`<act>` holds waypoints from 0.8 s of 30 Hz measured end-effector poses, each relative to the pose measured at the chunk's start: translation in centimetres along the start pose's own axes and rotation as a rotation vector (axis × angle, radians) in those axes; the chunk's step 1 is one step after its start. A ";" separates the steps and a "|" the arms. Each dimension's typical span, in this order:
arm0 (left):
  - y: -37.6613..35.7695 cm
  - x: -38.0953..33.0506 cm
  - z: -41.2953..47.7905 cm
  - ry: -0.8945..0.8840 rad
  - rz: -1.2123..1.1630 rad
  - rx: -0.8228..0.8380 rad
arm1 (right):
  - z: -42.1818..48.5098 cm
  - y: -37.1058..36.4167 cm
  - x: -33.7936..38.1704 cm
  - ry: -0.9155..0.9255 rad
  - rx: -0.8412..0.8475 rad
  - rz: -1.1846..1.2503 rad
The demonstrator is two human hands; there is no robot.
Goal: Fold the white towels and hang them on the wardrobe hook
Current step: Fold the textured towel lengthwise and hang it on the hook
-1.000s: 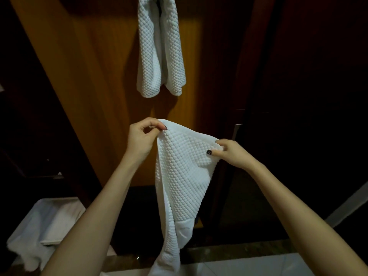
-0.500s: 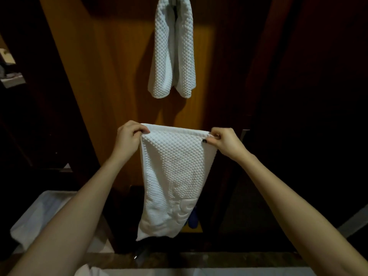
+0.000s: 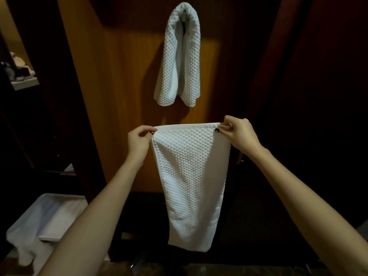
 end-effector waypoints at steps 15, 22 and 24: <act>-4.3 0.2 -2.2 -0.039 -0.021 0.245 | -5.5 -2.3 -4.5 -0.257 -0.014 0.036; -4.2 0.2 -1.9 -0.051 -0.082 0.179 | -5.4 -3.1 -1.8 -0.185 0.221 0.553; -4.7 -0.5 -2.0 -0.056 -0.091 0.185 | -5.5 -3.5 -0.8 -0.220 0.260 0.644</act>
Point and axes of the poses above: each hand's wrist, its own z-axis towards the middle knuckle, its own y-axis out of the back of the hand, x = y × z, the point moved 8 cm from there along z, towards the middle knuckle, and after that the axes turned 7 degrees about x, right-handed, at the moved point
